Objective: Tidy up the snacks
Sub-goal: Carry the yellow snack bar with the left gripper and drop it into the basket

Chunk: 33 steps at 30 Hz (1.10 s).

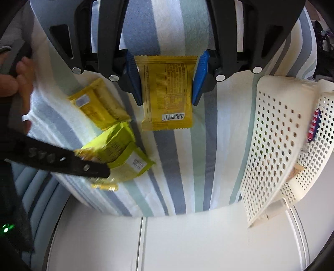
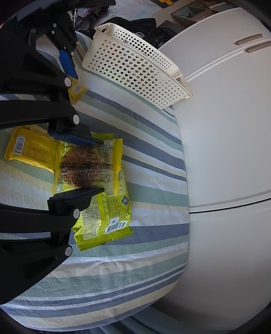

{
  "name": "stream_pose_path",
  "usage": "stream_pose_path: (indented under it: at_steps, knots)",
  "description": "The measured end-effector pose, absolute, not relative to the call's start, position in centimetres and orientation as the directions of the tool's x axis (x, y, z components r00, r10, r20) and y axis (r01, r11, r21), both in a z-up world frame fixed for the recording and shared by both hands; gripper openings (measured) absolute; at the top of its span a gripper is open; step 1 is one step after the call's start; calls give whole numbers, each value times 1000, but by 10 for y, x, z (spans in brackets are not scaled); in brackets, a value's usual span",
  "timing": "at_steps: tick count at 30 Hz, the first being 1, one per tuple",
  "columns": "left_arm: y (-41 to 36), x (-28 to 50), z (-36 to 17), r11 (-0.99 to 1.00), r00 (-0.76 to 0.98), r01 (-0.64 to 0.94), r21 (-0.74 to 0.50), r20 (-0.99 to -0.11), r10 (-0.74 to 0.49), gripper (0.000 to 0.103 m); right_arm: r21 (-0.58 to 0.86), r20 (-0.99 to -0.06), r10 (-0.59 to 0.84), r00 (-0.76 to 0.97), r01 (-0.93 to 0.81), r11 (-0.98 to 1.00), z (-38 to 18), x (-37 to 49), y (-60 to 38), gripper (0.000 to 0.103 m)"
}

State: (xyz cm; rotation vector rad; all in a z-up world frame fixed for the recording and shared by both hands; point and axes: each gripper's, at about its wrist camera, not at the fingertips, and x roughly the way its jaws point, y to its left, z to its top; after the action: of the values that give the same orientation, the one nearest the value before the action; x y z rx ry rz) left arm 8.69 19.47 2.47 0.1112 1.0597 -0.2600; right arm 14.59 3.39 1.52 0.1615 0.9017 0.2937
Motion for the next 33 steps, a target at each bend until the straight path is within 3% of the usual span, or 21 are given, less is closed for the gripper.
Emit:
stream_pose_path:
  at_steps: [16,33]
  knots:
    - [219,76,100,978,631,200,-53,-757,-170,48,268,-750,309,584,-158,950,13,147,33,38]
    - [339,93,125,992,710,-71,-102,-704,-21,48,265,-751,307,584,-159,951,12,148,33,38]
